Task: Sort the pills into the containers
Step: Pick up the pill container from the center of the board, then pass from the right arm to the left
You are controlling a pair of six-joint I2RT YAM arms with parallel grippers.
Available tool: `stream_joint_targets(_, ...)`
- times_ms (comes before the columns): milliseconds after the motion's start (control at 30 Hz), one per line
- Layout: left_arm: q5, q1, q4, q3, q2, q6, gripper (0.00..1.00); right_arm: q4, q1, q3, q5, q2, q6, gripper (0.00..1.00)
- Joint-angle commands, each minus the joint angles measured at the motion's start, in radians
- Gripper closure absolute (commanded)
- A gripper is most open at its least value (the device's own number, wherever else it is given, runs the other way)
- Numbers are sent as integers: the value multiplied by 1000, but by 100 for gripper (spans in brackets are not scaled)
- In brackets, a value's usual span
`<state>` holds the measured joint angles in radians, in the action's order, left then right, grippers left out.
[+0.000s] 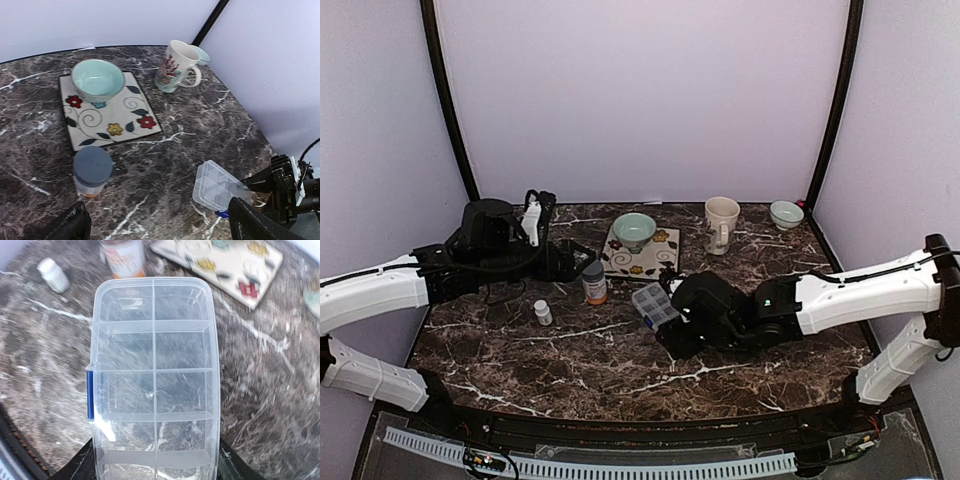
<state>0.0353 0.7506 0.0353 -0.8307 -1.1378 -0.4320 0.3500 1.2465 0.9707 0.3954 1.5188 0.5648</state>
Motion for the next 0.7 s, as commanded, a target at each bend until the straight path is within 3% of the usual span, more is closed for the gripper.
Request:
stream_joint_targets(0, 248, -19, 25, -73, -33, -67, 1, -41, 21, 5, -34, -81, -178, 70)
stream_joint_targets(200, 570, -125, 40, -131, -94, -184, 3, -71, 39, 25, -63, -139, -313, 69)
stream_joint_targets(667, 775, -129, 93, -192, -172, -195, 7, -153, 39, 23, -125, -186, -471, 68)
